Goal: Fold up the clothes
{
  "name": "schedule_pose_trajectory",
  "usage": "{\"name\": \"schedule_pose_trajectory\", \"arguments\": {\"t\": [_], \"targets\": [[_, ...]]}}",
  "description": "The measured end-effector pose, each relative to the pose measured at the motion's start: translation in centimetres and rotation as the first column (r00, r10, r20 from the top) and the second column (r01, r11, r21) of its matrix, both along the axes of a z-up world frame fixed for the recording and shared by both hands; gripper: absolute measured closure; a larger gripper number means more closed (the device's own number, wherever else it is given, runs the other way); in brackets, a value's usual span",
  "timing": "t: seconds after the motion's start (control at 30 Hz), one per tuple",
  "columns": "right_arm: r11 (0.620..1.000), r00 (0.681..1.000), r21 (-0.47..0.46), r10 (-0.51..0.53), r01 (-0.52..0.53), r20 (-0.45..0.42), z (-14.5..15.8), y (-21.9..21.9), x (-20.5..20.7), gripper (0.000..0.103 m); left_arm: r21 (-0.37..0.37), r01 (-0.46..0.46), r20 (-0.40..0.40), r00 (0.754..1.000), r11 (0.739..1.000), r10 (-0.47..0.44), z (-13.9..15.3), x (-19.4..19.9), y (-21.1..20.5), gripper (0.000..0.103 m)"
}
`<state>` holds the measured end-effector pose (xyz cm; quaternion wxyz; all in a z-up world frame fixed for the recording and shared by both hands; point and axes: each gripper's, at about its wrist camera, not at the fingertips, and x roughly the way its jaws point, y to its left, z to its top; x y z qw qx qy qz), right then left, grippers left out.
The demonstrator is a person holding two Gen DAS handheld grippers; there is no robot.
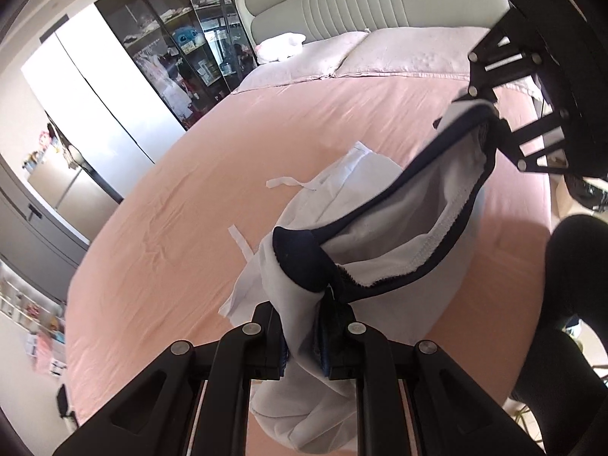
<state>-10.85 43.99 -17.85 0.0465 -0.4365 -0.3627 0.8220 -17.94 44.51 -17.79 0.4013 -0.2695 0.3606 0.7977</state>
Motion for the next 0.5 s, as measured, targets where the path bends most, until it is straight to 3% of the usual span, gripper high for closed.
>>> {"name": "schedule_pose_trajectory", "arguments": {"t": [0.3, 0.5], "targets": [[0.994, 0.995, -0.075, -0.075, 0.08, 0.065, -2.2, 5.8, -6.4, 0.094, -0.009, 0.007, 0.134, 0.991, 1.0, -0.006, -2.6, -7.1, 3.3, 0.091], [0.977, 0.985, -0.146, -0.139, 0.154, 0.107, -4.0, 9.3, -9.7, 0.094, -0.111, 0.018, 0.16, 0.987, 0.994, 0.0, -5.1, -11.3, 5.6, 0.091]]}}
